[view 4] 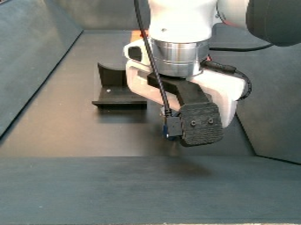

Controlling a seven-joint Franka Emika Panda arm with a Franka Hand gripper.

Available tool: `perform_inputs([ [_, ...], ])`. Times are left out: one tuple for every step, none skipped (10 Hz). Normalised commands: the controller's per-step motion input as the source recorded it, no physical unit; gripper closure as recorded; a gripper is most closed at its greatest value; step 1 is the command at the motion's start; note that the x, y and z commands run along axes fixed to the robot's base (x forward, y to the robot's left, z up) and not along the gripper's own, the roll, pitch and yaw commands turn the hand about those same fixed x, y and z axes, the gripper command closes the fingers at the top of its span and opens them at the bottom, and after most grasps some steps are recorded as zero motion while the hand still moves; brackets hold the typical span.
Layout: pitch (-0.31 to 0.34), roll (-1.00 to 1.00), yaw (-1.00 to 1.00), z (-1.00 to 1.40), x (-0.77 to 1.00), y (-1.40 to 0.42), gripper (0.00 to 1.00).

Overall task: Pick up the rectangle object. Move up. Place the rectangle object on the fixture. Regrasp the rectangle object. Move to above the board. Insert the rectangle object.
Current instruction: Pick up the rectangle object.

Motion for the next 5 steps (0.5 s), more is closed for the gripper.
perform_inputs([
  [-0.033, 0.00, 0.00, -0.10, 0.00, 0.00, 1.00],
  [0.000, 0.00, 0.00, 0.00, 0.00, 0.00, 1.00],
  [0.000, 0.00, 0.00, 0.00, 0.00, 0.00, 1.00],
  [0.000, 0.00, 0.00, 0.00, 0.00, 0.00, 1.00],
  [0.000, 0.00, 0.00, 0.00, 0.00, 0.00, 1.00],
])
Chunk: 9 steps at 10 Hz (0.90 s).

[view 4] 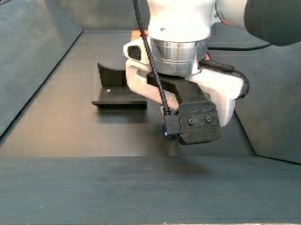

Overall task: Pick up the rectangle object. Move up. Place the rectangle object on the fixture. Regrasp the rectangle object. Move to above the board. Insert the rectangle object.
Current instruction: Pick up the rectangle object, then move up.

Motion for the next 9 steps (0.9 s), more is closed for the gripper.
perform_inputs([
  [0.000, 0.00, 0.00, 0.00, 0.00, 0.00, 1.00],
  [0.000, 0.00, 0.00, 0.00, 0.00, 0.00, 1.00],
  [0.000, 0.00, 0.00, 0.00, 0.00, 0.00, 1.00],
  [0.000, 0.00, 0.00, 0.00, 0.00, 0.00, 1.00],
  [0.000, 0.00, 0.00, 0.00, 0.00, 0.00, 1.00],
  [0.000, 0.00, 0.00, 0.00, 0.00, 0.00, 1.00],
  [0.000, 0.00, 0.00, 0.00, 0.00, 0.00, 1.00],
  [0.000, 0.00, 0.00, 0.83, 0.00, 0.00, 1.00],
  [0.016, 0.00, -0.01, 0.77, 0.01, 0.00, 1.00],
])
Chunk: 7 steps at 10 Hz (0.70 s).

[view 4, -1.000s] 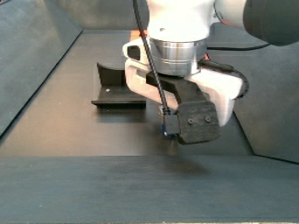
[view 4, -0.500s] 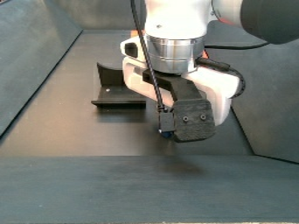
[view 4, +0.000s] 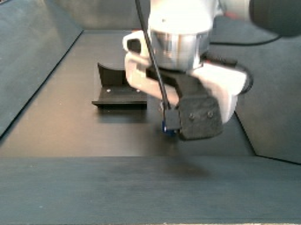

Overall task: Pick up the rectangle object. Move up. Place the rectangle object on the fixture. Regrasp the rectangle object. Move to above the board. Insert the rectangle object.
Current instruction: Move up, then place the rectangle object on the fixture.

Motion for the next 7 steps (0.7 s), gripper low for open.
perform_inputs([
  [0.033, 0.02, -0.02, 0.65, -0.01, 0.00, 1.00],
  [0.044, 0.04, -0.03, 0.50, -0.01, 0.00, 1.00],
  [0.055, 0.05, -0.03, 0.35, -0.01, 0.00, 1.00],
  [0.000, 0.00, 0.00, 1.00, 0.00, 0.00, 1.00],
  [0.008, 0.01, 0.01, 1.00, 0.00, 0.00, 1.00],
  [0.027, 0.01, 0.00, 1.00, -0.01, 0.00, 1.00],
  [0.041, 0.04, -0.01, 1.00, -0.01, 0.00, 1.00],
])
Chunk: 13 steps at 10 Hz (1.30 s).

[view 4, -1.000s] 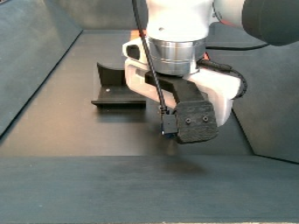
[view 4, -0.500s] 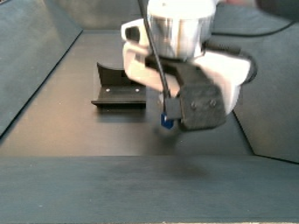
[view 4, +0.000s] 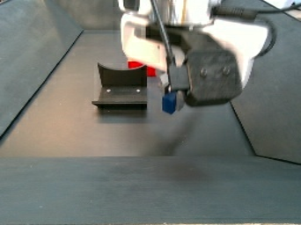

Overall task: Pick up the rectangle object. Move up. Place the rectangle object on the fixture. Regrasp the rectangle object. Move to above the board. Insert the rectangle object.
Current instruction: Place the rectangle object on the fixture.

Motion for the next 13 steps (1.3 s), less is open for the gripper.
perform_inputs([
  [0.045, 0.05, -0.02, 1.00, -0.02, 0.00, 1.00],
  [0.054, 0.07, -0.01, 1.00, -0.02, 0.00, 1.00],
  [0.059, 0.08, 0.00, 1.00, -0.03, -0.01, 1.00],
  [0.068, 0.09, 0.01, 0.99, -0.03, -0.01, 1.00],
  [0.070, 0.09, 0.02, 0.90, -0.03, -0.01, 1.00],
  [0.080, 0.10, 0.02, 0.70, -0.02, -0.01, 1.00],
  [0.081, 0.10, 0.03, 0.61, -0.02, -0.01, 1.00],
  [0.088, 0.08, 0.02, 0.36, -0.01, -0.01, 1.00],
  [0.091, 0.07, 0.02, 0.26, 0.00, 0.00, 1.00],
  [0.006, -0.15, 1.00, 0.07, 0.87, -1.00, 1.00],
  [0.007, -0.15, 1.00, 0.05, 0.88, -1.00, 1.00],
  [0.017, -0.16, 1.00, 0.05, 0.94, -1.00, 1.00],
  [0.025, -0.17, 1.00, 0.05, 0.98, -1.00, 1.00],
])
